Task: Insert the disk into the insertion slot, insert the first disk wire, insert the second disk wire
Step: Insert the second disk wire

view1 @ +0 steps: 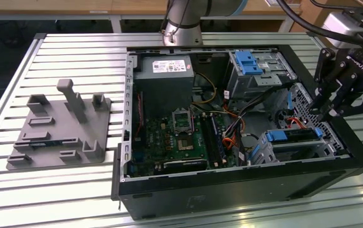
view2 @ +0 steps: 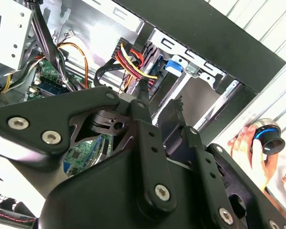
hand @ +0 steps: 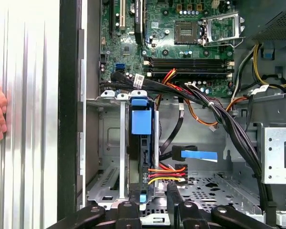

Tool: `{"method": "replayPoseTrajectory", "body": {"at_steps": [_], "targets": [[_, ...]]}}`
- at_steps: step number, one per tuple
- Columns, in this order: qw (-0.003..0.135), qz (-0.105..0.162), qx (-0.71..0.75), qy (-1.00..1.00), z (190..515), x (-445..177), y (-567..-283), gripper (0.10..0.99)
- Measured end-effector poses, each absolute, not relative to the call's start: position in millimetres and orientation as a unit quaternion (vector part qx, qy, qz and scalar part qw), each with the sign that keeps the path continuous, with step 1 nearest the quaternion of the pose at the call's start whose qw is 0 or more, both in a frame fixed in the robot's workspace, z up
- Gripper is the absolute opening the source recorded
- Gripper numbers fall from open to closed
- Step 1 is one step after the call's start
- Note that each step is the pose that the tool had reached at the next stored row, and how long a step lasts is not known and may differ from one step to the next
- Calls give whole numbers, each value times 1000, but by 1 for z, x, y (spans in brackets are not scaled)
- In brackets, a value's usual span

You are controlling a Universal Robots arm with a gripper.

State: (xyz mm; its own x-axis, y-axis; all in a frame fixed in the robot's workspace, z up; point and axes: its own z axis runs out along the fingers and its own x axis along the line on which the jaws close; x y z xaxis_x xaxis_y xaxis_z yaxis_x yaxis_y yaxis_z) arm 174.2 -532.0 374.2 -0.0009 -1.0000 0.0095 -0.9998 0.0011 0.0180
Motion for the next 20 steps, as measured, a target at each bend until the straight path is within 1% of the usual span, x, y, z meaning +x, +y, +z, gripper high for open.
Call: {"method": "replayPoseTrajectory", "body": {"at_steps": [11,20], "targets": [[10,-3,707,-707,374,174,-531,357],[32,19,706,-707,373,174,-494,357]]}}
